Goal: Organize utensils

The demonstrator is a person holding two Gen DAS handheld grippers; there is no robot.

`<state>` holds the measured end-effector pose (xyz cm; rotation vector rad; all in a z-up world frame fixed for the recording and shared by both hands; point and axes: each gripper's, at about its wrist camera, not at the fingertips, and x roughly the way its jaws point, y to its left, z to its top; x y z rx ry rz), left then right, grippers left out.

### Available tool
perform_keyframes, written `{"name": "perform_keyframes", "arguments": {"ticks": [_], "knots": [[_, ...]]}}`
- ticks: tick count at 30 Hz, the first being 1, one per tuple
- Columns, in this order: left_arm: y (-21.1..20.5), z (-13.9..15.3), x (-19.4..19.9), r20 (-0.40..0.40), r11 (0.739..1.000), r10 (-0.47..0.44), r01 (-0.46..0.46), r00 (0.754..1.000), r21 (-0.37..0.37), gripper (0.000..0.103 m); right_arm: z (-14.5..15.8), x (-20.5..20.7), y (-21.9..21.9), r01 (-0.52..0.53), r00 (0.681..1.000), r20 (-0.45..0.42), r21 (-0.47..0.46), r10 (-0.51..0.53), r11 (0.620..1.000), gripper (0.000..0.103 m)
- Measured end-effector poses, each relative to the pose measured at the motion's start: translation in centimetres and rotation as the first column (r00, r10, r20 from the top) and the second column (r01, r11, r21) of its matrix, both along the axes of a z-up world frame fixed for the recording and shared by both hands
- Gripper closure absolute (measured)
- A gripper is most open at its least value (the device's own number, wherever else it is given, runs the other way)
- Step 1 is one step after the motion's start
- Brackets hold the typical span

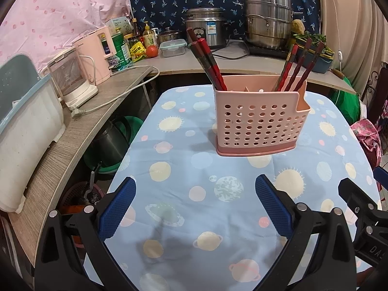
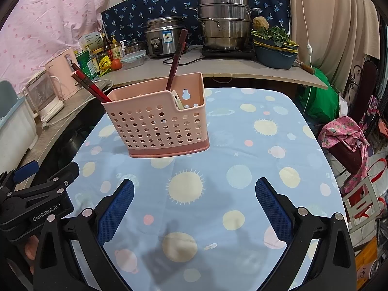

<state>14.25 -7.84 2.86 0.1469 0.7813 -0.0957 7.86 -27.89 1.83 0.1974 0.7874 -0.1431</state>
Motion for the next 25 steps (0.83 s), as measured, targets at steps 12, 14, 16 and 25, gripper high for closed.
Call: {"name": "perform_keyframes", "arguments": {"ticks": [12, 14, 16, 25], "knots": [[0.17, -0.1, 0.1, 0.005, 1.0, 0.014, -0.014, 1.0, 0.001, 0.008, 0.11, 0.14, -0.21, 0.004, 1.0, 0.001, 0.003, -0.004, 1.0, 0.006], [0.29, -0.16, 0.06, 0.005, 1.0, 0.017, -0.017, 1.0, -0.005, 0.009, 0.01, 0.18, -0.22, 0.007, 1.0, -0.001, 0.003, -0.007, 1.0, 0.006], [0.29, -0.13, 0.03, 0.008, 1.0, 0.012, -0.012, 1.0, -0.003, 0.009, -0.04, 0.19, -0.18, 0.008, 1.0, -0.003, 0.005, -0.008, 1.0, 0.006], [0.46, -0.41, 0.23, -0.012, 1.0, 0.01, -0.01, 1.0, -0.018, 0.008, 0.01, 0.18, -0.13, 0.006, 1.0, 0.008, -0.008, -0.006, 1.0, 0.006]]}}
